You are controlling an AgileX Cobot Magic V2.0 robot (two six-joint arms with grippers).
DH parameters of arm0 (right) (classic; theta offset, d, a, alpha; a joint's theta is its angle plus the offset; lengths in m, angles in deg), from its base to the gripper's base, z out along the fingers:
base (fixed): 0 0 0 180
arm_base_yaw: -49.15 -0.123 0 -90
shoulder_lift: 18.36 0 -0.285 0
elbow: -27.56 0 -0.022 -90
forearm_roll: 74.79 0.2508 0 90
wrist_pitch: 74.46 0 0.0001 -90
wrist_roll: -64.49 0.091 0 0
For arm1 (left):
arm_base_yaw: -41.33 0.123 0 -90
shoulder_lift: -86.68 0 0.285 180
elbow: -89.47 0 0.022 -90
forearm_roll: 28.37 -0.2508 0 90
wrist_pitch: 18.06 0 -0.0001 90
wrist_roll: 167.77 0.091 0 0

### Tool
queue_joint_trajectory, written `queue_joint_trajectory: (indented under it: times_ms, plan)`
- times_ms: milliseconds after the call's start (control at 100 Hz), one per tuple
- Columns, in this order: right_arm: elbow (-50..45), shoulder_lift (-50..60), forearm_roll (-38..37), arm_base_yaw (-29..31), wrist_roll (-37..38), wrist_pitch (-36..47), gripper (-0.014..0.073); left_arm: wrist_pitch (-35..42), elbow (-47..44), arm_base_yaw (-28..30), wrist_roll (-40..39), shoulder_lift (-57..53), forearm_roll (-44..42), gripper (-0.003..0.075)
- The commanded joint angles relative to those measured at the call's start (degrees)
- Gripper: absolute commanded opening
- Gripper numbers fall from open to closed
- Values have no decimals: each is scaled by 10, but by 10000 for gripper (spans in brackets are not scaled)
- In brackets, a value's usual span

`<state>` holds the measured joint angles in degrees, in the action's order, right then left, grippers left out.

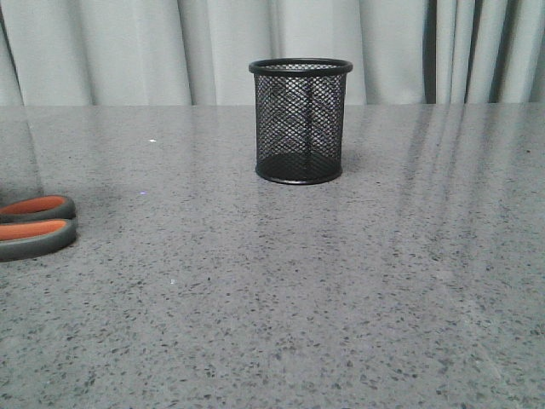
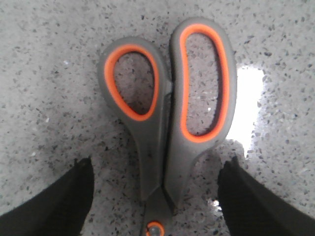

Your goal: Put scissors into bucket

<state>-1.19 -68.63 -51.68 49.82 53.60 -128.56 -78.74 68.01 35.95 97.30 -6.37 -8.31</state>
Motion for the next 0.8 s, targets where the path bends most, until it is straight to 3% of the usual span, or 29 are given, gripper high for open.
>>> queue_joint_trajectory:
  times_ms: [0, 710, 790]
  plan:
    - [19, -2, 13, 2, -8, 27, 437, 9, 17, -5, 8, -3, 16, 492]
    - [19, -2, 13, 2, -8, 26, 437, 6, 17, -5, 17, 35, 15, 491]
    - [19, -2, 13, 2, -8, 24, 437, -7, 17, -5, 17, 39, 15, 449]
